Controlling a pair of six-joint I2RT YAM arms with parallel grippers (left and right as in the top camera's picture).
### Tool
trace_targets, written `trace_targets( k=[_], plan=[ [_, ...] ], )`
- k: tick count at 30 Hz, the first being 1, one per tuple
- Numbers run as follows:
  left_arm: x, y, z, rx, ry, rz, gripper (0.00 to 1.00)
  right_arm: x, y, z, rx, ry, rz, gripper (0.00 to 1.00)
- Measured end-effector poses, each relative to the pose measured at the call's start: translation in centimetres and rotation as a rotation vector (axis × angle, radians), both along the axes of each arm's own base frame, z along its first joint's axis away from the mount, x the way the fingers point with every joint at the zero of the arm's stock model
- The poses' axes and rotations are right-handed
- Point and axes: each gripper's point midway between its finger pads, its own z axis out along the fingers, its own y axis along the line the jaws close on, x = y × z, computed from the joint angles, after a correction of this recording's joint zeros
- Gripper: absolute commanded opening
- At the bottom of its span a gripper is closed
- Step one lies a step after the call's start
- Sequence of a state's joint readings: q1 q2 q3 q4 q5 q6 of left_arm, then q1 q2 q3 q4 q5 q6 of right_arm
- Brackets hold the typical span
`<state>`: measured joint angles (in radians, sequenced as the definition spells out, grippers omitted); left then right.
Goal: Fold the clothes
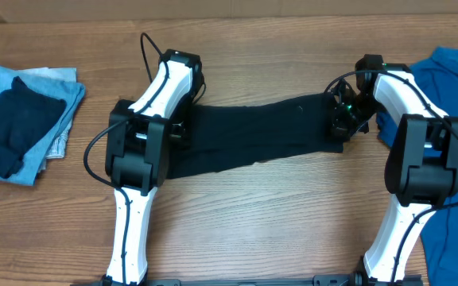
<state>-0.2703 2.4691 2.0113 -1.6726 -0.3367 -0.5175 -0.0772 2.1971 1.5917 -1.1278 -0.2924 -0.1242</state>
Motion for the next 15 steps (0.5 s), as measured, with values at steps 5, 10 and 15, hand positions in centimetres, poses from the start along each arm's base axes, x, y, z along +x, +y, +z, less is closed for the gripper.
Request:
trace_targets(
  k=[5, 10, 15],
  plan=[
    [6.0, -0.6, 4.4, -0.077, -0.249, 0.030, 0.95, 0.0, 0.2, 0.1, 0.014, -0.002, -0.003, 0.15],
    [7.1, 2.1, 5.6, -0.112, -0.306, 0.125, 0.88, 0.5, 0.2, 0.1, 0.013, -0.015, -0.021, 0.14],
    [6.9, 4.4, 5.3, -0.177, -0.297, 0.244, 0.04, 0.7, 0.2, 0.1, 0.011, -0.023, -0.026, 0.14]
  ],
)
